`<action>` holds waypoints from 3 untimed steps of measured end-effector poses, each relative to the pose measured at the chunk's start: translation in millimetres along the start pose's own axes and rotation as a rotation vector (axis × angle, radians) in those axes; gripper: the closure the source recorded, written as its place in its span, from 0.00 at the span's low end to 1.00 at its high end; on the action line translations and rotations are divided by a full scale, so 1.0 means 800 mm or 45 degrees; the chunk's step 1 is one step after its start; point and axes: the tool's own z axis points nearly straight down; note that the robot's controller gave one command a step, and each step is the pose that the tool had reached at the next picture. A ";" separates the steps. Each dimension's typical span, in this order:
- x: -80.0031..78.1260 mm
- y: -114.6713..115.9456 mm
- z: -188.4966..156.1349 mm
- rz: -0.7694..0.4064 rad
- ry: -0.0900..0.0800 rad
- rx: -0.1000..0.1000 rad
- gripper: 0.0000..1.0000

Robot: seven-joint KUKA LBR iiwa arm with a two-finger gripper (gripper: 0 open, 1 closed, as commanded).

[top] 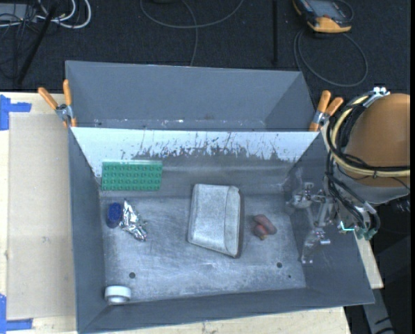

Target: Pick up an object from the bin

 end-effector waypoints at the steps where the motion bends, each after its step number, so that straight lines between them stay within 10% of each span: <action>1: -0.049 0.089 0.088 0.171 -0.004 -0.004 0.00; 2: -0.038 0.125 0.190 0.201 -0.016 0.003 0.00; 3: -0.035 0.128 0.186 0.192 0.001 0.000 1.00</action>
Offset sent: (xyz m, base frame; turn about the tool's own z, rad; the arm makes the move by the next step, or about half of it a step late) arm 0.0391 0.0669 -0.0667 0.1397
